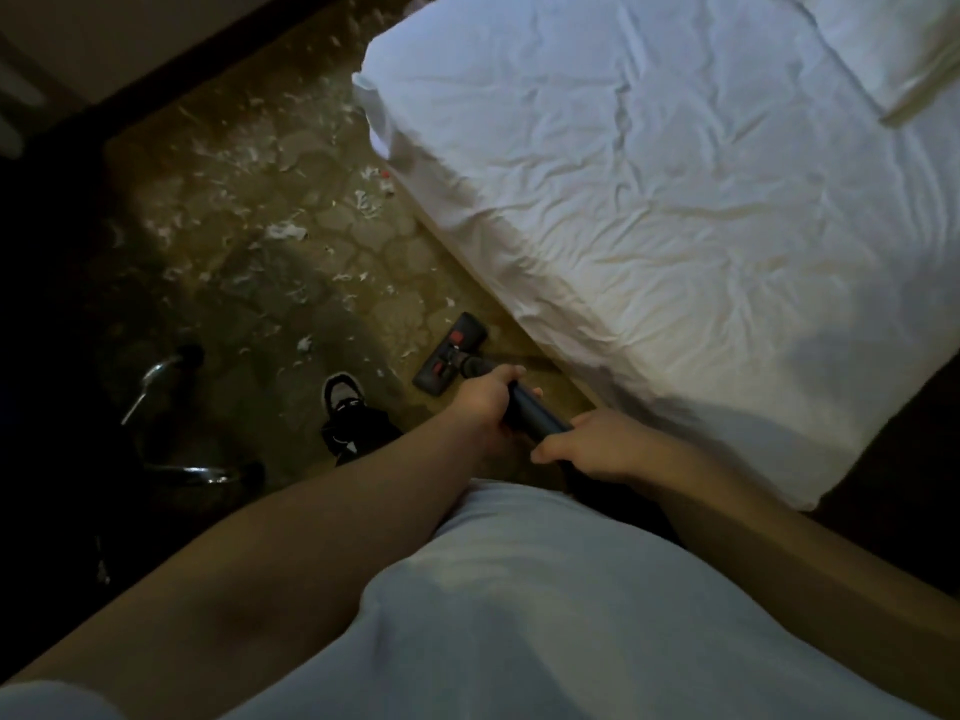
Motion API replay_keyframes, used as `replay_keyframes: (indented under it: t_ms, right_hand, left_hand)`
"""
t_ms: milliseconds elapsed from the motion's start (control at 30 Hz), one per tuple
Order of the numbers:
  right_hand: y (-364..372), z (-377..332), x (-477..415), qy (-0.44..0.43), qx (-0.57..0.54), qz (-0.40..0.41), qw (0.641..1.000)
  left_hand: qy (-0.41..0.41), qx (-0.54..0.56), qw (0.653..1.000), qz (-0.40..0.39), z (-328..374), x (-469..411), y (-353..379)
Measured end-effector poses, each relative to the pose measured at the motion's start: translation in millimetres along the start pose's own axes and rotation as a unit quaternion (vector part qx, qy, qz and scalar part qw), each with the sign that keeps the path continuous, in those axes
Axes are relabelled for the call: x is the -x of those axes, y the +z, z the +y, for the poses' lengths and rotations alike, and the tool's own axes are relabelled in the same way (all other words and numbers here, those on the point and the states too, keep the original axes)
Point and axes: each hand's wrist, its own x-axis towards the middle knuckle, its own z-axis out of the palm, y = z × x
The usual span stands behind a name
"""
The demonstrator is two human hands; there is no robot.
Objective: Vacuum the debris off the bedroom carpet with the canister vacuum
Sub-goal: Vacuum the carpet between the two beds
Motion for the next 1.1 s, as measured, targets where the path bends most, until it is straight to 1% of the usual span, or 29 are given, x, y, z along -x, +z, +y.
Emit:
replay_keyframes:
  t_ms: [167,267,400,467,600,733,800,900,1033,1100]
  right_hand:
    - [24.9,-123.9,-38.2,0.029,-0.078,-0.009,0.997]
    - [46.5,-201.2,-56.3,0.027,-0.065,-0.012,0.997]
    - [69.0,-299.3,-87.9,0.024,-0.056,-0.02,0.998]
    - [80.5,-343.8,-104.0,0.013,-0.05,-0.033,0.998]
    - [106.8,-433.7,-139.9,-0.01,-0.08,-0.063,0.995]
    - [140.0,-519.5,-177.8,-0.054,-0.079,-0.056,0.994]
    - [150.4,-548.0,-189.5,-0.07,-0.077,-0.06,0.993]
    - [159.2,-570.7,-196.5,-0.063,-0.068,-0.076,0.993]
    - [166.8,-567.5,-194.0,-0.047,-0.071,-0.083,0.993]
    - [168.9,-557.4,-191.2,-0.05,-0.064,-0.075,0.994]
  left_hand:
    - [-0.001,-0.029,1.0,0.003,114.2,-27.9,-76.4]
    - [-0.008,-0.034,0.999,-0.003,175.8,-38.1,-135.5]
    - [0.022,-0.019,0.999,0.018,255.4,-46.4,-201.0]
    - [0.034,-0.02,0.998,0.044,289.3,-53.9,-229.6]
    - [0.069,-0.031,0.99,0.115,361.4,-66.9,-285.4]
    - [0.102,0.031,0.981,0.165,431.4,-76.6,-344.8]
    - [0.111,0.056,0.977,0.172,451.8,-77.1,-365.2]
    - [0.11,0.108,0.974,0.167,463.1,-77.3,-382.5]
    - [0.109,0.162,0.973,0.122,457.8,-77.0,-383.7]
    - [0.102,0.146,0.975,0.13,449.7,-74.3,-377.0]
